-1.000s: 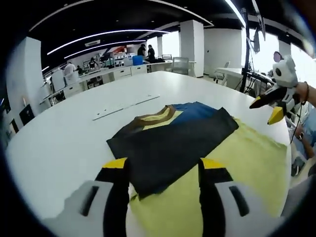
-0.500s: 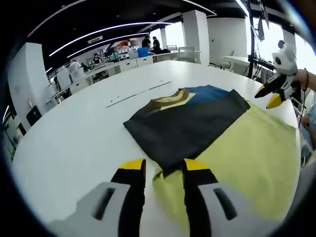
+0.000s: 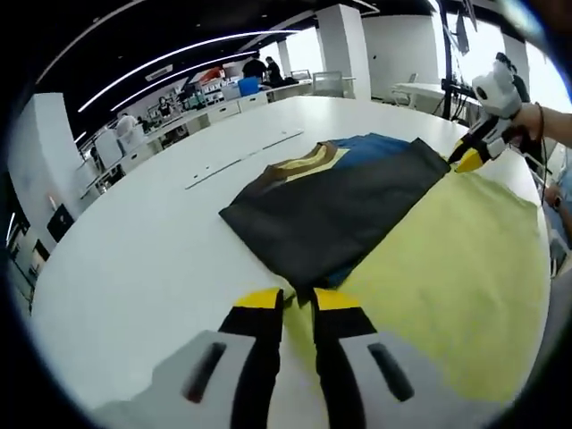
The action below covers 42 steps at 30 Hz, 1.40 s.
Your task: Fold the garment on the visible template until the final outline fits inside the template.
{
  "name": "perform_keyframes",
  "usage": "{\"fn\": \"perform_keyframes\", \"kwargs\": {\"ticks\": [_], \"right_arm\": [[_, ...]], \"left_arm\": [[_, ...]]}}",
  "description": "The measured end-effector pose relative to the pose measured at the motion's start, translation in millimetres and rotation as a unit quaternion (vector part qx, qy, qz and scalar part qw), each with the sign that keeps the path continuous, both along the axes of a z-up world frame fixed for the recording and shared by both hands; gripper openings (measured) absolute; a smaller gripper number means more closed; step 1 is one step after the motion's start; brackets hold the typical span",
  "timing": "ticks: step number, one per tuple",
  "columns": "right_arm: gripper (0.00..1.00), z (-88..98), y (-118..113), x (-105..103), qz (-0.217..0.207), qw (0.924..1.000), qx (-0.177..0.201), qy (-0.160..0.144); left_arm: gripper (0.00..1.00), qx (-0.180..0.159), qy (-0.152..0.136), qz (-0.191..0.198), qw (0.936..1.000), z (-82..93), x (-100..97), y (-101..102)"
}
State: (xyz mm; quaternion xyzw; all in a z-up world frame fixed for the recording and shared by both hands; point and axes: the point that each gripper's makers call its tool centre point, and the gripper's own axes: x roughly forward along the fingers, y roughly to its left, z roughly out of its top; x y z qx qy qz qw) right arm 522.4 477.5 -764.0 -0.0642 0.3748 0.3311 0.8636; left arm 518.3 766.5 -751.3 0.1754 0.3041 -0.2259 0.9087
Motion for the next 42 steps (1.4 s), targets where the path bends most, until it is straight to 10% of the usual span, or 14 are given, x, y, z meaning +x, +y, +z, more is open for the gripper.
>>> {"fn": "perform_keyframes", "kwargs": {"ticks": [22, 42], "right_arm": [[0.0, 5.2, -3.0, 5.6, -0.028, 0.9996, 0.01, 0.001], [0.0, 2.5, 8.8, -10.1, -0.043, 0.9976, 0.022, 0.049]], "left_arm": [[0.01, -0.003, -0.041, 0.025, 0.9988, 11.3, 15.1, -1.1], [0.01, -0.013, -0.004, 0.06, 0.9981, -11.5, 7.1, 17.9]]}}
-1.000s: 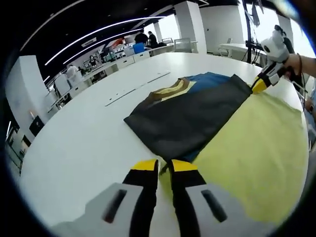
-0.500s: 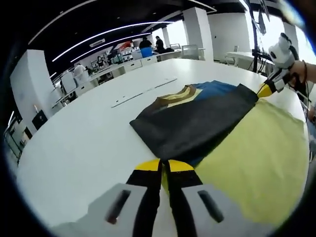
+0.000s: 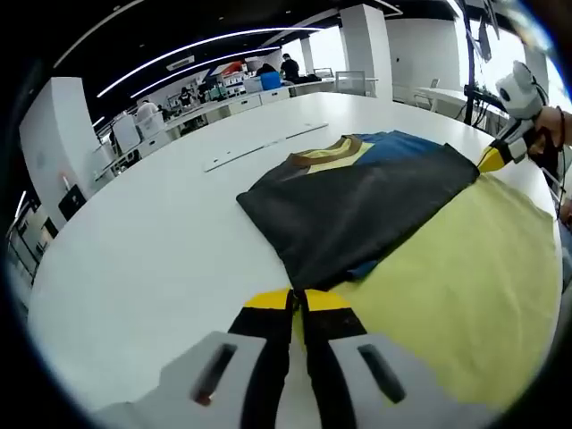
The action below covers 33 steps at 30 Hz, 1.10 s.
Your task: Fold the garment on the visible template until the final outline fits inside the template.
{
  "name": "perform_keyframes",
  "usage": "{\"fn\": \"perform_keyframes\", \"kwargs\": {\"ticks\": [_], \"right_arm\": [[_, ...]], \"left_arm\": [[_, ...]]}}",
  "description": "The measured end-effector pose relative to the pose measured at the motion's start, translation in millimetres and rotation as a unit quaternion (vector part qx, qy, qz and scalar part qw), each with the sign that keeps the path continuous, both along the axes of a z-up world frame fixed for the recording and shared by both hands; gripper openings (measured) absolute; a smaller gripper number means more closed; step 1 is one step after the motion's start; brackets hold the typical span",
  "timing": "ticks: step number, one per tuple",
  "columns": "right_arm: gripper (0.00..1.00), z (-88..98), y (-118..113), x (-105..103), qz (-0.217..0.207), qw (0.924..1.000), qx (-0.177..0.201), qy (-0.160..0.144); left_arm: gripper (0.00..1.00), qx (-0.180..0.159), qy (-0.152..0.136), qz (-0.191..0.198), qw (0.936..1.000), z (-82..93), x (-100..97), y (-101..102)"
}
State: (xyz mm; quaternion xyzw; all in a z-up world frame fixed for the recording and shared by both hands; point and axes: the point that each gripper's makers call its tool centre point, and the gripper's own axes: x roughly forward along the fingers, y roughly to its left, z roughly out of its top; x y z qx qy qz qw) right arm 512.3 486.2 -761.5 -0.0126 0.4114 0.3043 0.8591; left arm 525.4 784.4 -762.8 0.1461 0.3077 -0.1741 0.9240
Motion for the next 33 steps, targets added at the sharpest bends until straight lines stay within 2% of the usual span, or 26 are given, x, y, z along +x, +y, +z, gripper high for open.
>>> {"fn": "perform_keyframes", "kwargs": {"ticks": [5, 7, 9, 12, 14, 18, 21, 24, 26, 30, 33], "right_arm": [[0.01, -3.7, -3.8, -0.2, -0.003, 1.0, -0.008, 0.003], [0.13, 0.4, -3.7, -0.3, -0.001, 1.0, -0.003, -0.006], [0.32, 4.6, -1.9, -1.3, 0.006, 0.9999, 0.001, -0.014], [0.52, 12.2, 3.4, -3.8, 0.049, 0.998, -0.01, -0.04], [0.58, 18.9, 7.6, -8.0, 0.073, 0.9958, -0.011, -0.054], [0.75, 27.8, 11.7, -19.8, 0.108, 0.9923, -0.011, -0.059], [0.81, 31.0, 12.4, -31.8, 0.142, 0.9879, -0.019, -0.058], [0.91, 33.6, 10.3, -45.0, 0.167, 0.984, -0.03, -0.055], [0.96, 35.1, 8.7, -52.5, 0.189, 0.9794, -0.04, -0.058], [0.99, 38.3, 3.7, -70.7, 0.226, 0.9711, -0.055, -0.053], [0.99, 38.9, 1.7, -83.4, 0.246, 0.9666, -0.057, -0.043]], "left_arm": [[0.05, -0.001, 0.007, 0.007, 0.9999, -2.5, -1.9, 2.4], [0.13, -0.011, -0.002, 0.017, 0.9998, 1.1, -2.5, 4.9], [0.27, -0.012, -0.007, 0.022, 0.9997, 4.6, -3.2, 7.6], [0.39, -0.04, -0.012, 0.037, 0.9984, 13.7, -4.5, 10.0], [0.45, -0.044, -0.022, 0.03, 0.9983, 22.8, -7.9, 8.8], [0.6, -0.046, -0.026, 0.004, 0.9986, 34.3, -20.4, 1.8], [0.68, -0.045, -0.021, -0.018, 0.9986, 39.7, -33.1, -3.8], [0.82, -0.068, -0.01, -0.023, 0.9974, 40.7, -45.3, -6.1], [0.85, -0.068, -0.002, -0.029, 0.9973, 41.5, -54.9, -5.3], [0.93, -0.06, 0.006, -0.05, 0.9969, 44.7, -72.2, -6.2], [0.96, -0.075, 0.026, -0.064, 0.9948, 43.2, -88.1, -9.2]]}}
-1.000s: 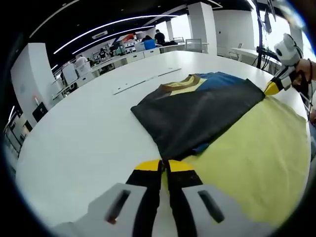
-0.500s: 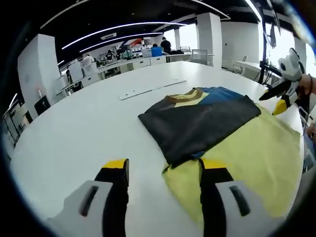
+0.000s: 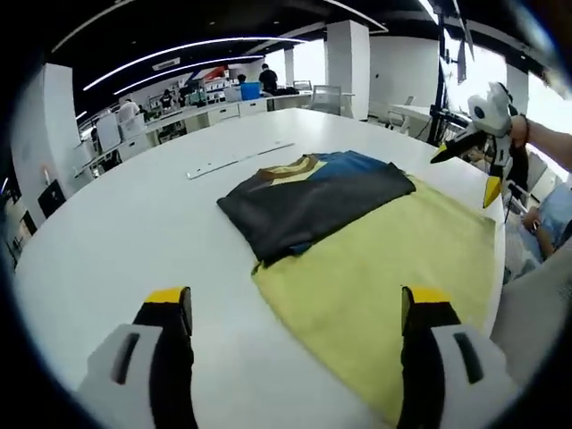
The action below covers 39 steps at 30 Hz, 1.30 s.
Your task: Fold the garment on the visible template until the final outline fits inside the template.
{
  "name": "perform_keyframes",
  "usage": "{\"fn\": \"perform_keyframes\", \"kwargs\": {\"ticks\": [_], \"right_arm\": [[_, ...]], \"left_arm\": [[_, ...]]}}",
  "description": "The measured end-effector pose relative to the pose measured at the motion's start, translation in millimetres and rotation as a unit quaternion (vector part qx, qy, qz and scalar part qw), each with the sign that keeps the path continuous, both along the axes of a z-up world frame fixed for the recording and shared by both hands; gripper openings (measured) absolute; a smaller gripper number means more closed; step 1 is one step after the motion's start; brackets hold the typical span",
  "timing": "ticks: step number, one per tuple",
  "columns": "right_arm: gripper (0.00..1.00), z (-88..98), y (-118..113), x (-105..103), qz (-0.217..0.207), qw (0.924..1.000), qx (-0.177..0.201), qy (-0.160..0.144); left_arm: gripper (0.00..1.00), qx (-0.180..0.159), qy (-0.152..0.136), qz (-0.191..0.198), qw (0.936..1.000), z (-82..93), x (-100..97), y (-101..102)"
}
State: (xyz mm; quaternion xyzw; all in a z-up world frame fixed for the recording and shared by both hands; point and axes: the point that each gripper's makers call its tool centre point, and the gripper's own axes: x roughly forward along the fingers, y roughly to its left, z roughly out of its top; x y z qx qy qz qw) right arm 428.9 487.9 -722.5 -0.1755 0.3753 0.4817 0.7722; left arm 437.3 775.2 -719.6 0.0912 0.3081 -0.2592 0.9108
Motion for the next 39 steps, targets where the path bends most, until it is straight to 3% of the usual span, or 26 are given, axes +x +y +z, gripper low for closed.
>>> {"fn": "perform_keyframes", "kwargs": {"ticks": [12, 15, 22, 28, 33, 39], "right_arm": [[0.96, -12.7, -21.4, -50.5, 0.078, 0.9952, -0.052, 0.026], [0.92, -17.0, -26.7, -59.2, 0.086, 0.9939, -0.062, 0.028], [0.82, -26.5, -35.5, -69.8, 0.109, 0.9899, -0.09, 0.014], [0.69, -33.2, -36.0, -77.4, 0.114, 0.9895, -0.087, 0.014], [0.64, -39.6, -36.5, -84.2, 0.124, 0.988, -0.091, 0.009], [0.55, -45.2, -42.7, -87.0, 0.118, 0.9882, -0.096, 0.016]], "left_arm": [[0.97, 0.017, 0.031, -0.074, 0.9966, -2.6, -51.5, -14.5], [0.94, 0.0, 0.049, -0.083, 0.9953, -5.1, -64.5, -20.6], [0.81, 0.004, 0.075, -0.121, 0.9899, -17.0, -92.9, -33.7], [0.65, 0.011, 0.079, -0.135, 0.9877, -23.5, -104.4, -40.6], [0.61, 0.035, 0.083, -0.14, 0.9861, -33.2, -113.9, -41.1], [0.55, 0.034, 0.091, -0.138, 0.9857, -40.5, -121.2, -41.7]]}}
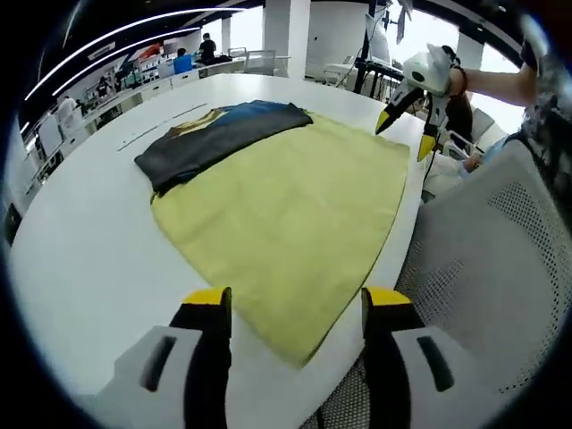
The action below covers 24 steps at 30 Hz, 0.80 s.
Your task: Fold the garment on the visible template until the final outline fits inside the template.
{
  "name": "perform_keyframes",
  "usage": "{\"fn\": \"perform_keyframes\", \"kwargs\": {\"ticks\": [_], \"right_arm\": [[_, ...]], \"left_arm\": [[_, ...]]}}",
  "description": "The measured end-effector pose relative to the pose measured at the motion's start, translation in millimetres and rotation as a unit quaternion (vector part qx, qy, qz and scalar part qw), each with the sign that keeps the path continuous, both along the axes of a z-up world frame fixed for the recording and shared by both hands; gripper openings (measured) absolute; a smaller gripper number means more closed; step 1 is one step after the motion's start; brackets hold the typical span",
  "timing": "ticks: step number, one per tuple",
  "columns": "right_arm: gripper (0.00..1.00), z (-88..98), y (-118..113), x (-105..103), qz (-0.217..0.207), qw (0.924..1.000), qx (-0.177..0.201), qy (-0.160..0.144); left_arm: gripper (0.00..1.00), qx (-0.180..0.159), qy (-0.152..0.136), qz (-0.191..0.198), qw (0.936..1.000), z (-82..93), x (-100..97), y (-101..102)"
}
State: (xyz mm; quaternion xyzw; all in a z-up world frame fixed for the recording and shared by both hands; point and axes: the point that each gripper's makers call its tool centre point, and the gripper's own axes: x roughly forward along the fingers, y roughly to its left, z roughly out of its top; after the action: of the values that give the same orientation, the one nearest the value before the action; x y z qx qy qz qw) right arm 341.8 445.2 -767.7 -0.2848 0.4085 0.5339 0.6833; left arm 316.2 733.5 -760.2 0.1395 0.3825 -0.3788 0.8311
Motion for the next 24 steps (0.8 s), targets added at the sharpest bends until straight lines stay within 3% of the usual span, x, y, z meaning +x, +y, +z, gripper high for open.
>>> {"fn": "perform_keyframes", "kwargs": {"ticks": [6, 11, 13, 19, 24], "right_arm": [[0.47, -7.0, -2.2, -2.7, 0.015, 0.9999, -0.009, -0.003], [0.46, -5.9, -2.0, -1.2, 0.015, 0.9999, -0.006, -0.003], [0.42, -6.1, -3.6, 0.6, 0.015, 0.9998, -0.01, -0.008], [0.37, -7.9, -5.3, 0.4, 0.028, 0.9989, -0.025, -0.028], [0.3, -8.0, -4.9, -7.0, 0.051, 0.9978, -0.036, -0.022]], "left_arm": [[0.5, 0.021, 0.012, -0.007, 0.9997, -11.3, -6.4, 3.6], [0.45, 0.032, 0.004, -0.012, 0.9994, -11.2, -3.8, 5.3], [0.41, 0.05, -0.008, -0.02, 0.9985, -12.5, -1.1, 10.9], [0.4, 0.053, -0.01, -0.032, 0.998, -12.5, -2.4, 10.8], [0.35, 0.055, -0.011, -0.038, 0.9977, -12.4, -2.9, 10.7]]}}
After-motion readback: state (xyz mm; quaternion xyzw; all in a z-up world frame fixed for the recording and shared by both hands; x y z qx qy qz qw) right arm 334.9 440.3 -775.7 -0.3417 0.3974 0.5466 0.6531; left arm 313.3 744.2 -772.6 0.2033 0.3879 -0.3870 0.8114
